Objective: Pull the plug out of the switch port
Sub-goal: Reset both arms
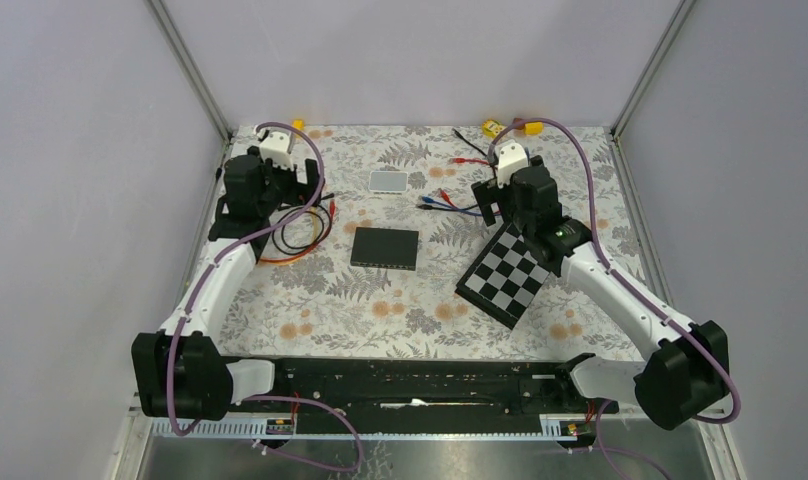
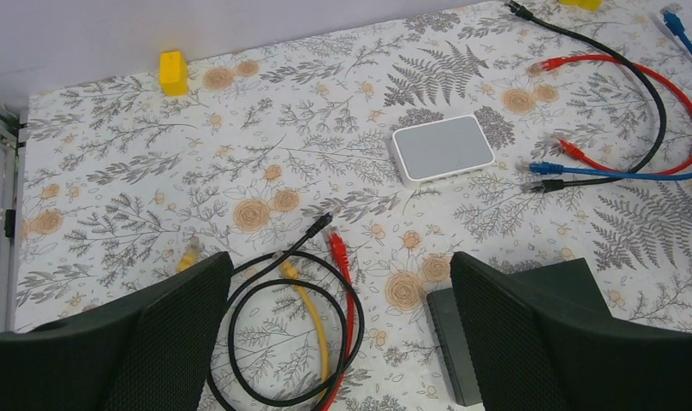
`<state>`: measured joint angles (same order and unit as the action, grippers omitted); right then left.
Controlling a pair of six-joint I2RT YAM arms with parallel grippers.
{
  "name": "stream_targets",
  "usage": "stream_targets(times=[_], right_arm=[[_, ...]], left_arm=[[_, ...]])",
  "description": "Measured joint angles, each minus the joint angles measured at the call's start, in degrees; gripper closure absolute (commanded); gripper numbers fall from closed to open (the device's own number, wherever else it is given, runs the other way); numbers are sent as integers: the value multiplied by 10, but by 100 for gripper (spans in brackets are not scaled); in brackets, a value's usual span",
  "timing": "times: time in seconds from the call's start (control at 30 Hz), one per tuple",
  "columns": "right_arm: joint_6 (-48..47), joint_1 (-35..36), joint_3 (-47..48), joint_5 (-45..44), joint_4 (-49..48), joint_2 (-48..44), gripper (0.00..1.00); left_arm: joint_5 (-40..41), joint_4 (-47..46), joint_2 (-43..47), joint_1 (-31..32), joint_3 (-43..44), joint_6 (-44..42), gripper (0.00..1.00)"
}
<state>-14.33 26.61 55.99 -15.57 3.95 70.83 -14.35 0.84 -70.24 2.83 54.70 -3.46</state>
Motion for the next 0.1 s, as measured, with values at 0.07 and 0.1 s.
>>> stream_targets(times=[0.07, 0.1], right_arm=[[0, 0, 0, 0, 0, 0, 0], [0, 0, 0, 1, 0, 0, 0]], left_arm=[[-3, 0, 0, 0, 0, 0, 1], [-4, 0, 0, 0, 0, 0, 1]])
